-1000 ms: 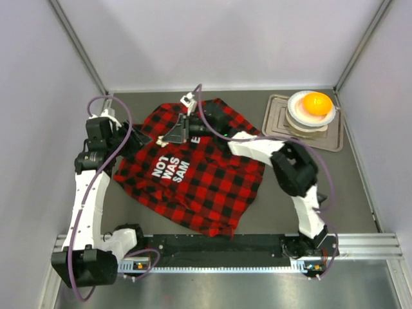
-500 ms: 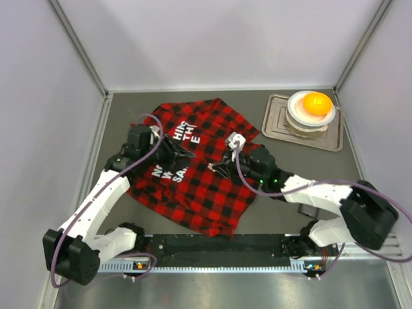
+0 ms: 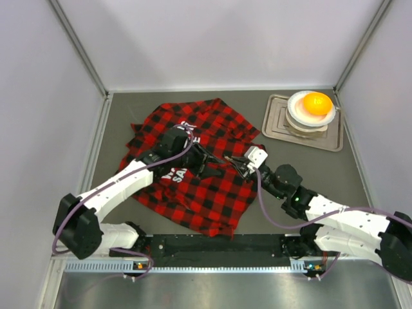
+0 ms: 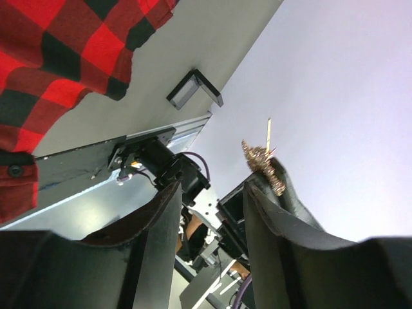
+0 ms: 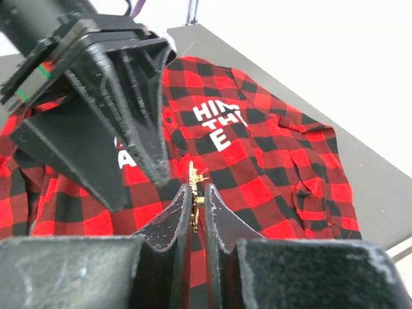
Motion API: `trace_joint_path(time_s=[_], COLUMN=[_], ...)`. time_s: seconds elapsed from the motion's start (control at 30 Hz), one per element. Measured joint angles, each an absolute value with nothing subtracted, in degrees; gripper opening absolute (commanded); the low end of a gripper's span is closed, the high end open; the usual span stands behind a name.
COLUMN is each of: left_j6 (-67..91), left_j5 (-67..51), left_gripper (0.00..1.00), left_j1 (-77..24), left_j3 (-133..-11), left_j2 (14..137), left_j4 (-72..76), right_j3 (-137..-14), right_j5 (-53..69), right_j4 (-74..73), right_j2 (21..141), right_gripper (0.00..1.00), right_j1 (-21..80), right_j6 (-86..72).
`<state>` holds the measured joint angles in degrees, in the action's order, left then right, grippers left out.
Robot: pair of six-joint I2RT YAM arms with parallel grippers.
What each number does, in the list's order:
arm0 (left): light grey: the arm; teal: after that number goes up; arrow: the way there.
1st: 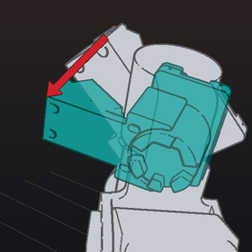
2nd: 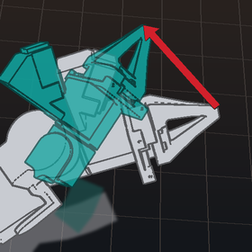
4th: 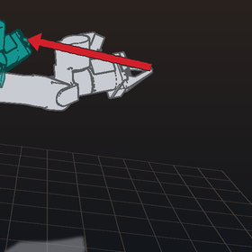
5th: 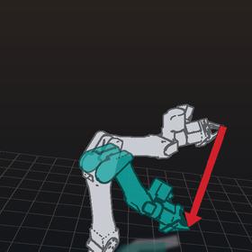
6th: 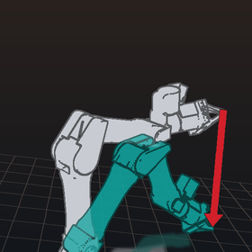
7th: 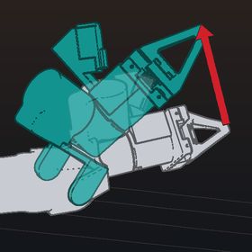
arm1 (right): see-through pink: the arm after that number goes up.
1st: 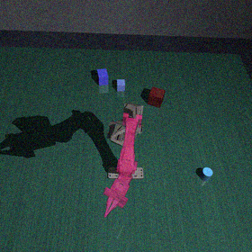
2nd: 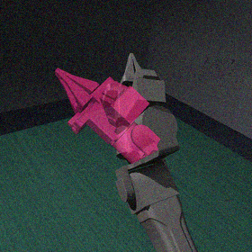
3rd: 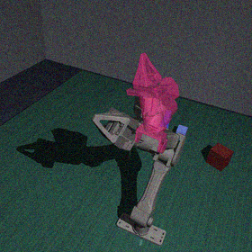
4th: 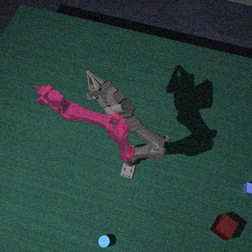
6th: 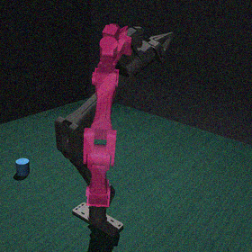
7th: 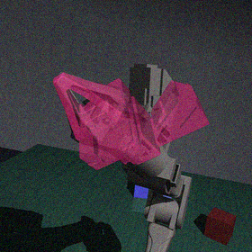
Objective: Remove the brooch from the garment
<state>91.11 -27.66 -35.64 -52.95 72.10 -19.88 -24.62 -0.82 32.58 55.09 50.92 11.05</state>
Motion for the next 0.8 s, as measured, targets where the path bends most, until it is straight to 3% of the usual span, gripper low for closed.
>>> trace_joint_path(time_s=[0.8], left_j6=[97.01], left_j5=[-22.37], left_gripper=[0.45], left_j1=[-36.67], left_j3=[-54.57], left_j2=[73.97], left_j4=[-14.44], right_j3=[-23.22], right_j5=[-2.2], right_j4=[32.25], right_j2=[55.02], right_gripper=[0.0], right_j1=[51.59], right_j6=[13.8])
